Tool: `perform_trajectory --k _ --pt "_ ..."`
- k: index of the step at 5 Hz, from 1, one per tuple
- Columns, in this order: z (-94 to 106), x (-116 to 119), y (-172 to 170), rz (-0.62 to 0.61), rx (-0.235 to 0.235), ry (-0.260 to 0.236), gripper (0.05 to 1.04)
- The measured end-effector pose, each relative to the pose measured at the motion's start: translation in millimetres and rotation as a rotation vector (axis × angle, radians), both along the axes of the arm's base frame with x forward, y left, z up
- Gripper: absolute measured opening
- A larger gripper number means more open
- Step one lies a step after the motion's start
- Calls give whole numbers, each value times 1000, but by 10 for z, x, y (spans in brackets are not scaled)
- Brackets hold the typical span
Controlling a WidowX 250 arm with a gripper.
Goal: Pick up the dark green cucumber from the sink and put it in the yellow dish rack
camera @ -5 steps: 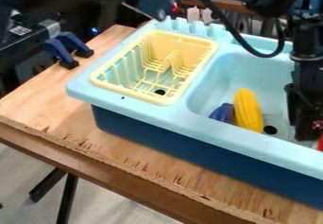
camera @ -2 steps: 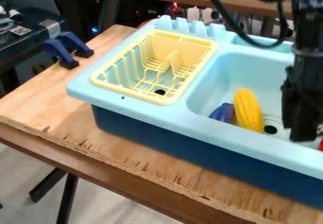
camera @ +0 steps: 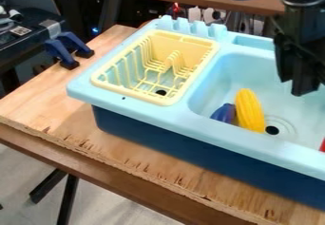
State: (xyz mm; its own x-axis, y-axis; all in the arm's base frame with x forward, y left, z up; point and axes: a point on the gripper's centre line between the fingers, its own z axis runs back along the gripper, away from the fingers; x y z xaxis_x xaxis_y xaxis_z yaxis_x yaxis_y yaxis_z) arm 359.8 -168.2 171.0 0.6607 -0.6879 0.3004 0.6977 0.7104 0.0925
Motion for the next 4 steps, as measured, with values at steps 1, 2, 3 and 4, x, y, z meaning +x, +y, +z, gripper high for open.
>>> perform_trajectory --k 1,2,3,4 --pt "71 -147 274 163 29 66 477" --pt "207 -564 527 327 -2 76 477" --pt "380 -982 878 455 -56 22 477" --pt "408 -1139 1061 491 -115 0 477"
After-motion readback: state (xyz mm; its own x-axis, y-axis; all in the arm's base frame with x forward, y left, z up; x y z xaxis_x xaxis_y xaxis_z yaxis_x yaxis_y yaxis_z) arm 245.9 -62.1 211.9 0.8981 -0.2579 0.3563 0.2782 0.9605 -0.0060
